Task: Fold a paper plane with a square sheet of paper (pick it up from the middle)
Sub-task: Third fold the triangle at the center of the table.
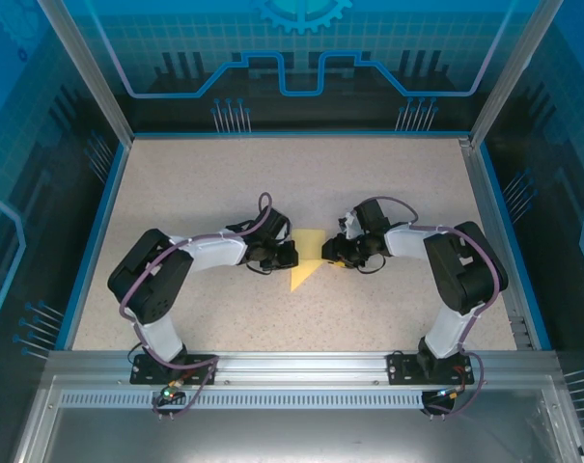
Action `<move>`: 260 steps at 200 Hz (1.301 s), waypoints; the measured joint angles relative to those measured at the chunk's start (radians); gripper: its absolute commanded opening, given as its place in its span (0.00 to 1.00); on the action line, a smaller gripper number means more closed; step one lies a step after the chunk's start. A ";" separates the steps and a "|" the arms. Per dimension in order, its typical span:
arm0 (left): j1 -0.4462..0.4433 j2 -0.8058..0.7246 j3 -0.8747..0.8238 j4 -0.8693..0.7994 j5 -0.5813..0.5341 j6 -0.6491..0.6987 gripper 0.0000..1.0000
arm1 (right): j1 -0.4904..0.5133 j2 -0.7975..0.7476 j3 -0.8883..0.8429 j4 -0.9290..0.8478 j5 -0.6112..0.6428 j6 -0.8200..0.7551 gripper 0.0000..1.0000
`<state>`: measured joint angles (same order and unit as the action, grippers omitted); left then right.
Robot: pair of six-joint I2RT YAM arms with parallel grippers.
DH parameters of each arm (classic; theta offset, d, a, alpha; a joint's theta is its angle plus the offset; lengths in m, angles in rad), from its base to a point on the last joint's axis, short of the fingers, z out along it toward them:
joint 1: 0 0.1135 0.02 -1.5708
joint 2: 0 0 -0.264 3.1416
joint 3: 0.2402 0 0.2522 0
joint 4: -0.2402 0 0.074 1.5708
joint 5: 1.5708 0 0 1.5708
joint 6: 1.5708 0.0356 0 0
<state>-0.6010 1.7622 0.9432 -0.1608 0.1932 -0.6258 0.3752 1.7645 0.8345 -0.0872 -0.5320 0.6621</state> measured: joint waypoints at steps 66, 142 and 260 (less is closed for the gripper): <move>0.006 0.026 0.018 -0.019 -0.025 0.026 0.09 | 0.004 0.000 0.000 0.009 -0.004 0.014 0.38; 0.008 0.042 0.027 -0.019 -0.025 0.032 0.08 | 0.010 0.006 0.001 0.028 -0.011 0.042 0.38; 0.008 0.038 0.024 -0.018 -0.025 0.034 0.09 | 0.015 -0.005 0.000 0.028 0.027 0.114 0.38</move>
<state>-0.5934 1.8000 0.9676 -0.1791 0.1680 -0.5922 0.3904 1.7599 0.8345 -0.0593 -0.5049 0.7757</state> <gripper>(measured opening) 0.097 0.384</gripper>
